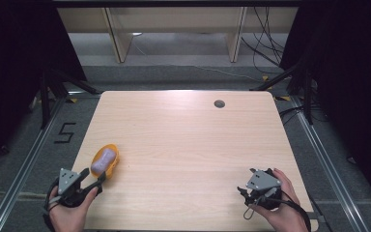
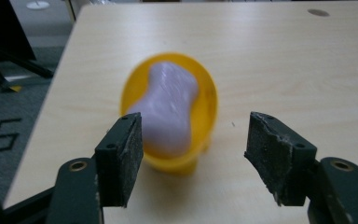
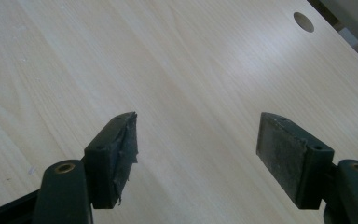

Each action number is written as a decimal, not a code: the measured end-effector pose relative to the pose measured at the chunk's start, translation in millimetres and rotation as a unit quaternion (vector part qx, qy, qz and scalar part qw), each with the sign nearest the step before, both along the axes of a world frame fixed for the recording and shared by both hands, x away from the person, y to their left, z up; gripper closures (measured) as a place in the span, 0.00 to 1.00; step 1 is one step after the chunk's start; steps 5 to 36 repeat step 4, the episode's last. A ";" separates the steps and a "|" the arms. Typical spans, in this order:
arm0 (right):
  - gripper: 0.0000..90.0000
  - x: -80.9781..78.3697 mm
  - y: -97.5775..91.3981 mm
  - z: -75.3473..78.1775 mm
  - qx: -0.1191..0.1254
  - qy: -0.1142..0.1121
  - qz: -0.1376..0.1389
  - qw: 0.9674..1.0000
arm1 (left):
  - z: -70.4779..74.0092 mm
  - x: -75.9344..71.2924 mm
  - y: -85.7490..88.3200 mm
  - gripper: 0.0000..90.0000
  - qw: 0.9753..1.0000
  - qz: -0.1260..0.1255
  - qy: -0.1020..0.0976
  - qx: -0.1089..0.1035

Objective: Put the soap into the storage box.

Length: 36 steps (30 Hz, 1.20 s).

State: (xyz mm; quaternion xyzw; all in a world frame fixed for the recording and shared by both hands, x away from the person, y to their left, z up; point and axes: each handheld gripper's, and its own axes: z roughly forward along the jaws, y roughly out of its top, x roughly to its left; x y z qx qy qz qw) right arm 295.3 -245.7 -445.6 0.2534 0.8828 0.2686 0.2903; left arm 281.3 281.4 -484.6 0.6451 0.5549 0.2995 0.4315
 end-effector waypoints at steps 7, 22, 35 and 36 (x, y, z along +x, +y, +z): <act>0.34 0.7 -1.6 -0.6 0.013 0.002 -0.012 1.000 | -6.7 -7.7 -2.0 0.40 1.000 -0.009 0.026 -0.009; 0.34 0.7 -1.6 -0.6 0.013 0.002 -0.012 1.000 | -6.7 -7.7 -2.0 0.40 1.000 -0.009 0.026 -0.009; 0.34 0.7 -1.6 -0.6 0.013 0.002 -0.012 1.000 | -6.7 -7.7 -2.0 0.40 1.000 -0.009 0.026 -0.009; 0.34 0.7 -1.6 -0.6 0.013 0.002 -0.012 1.000 | -6.7 -7.7 -2.0 0.40 1.000 -0.009 0.026 -0.009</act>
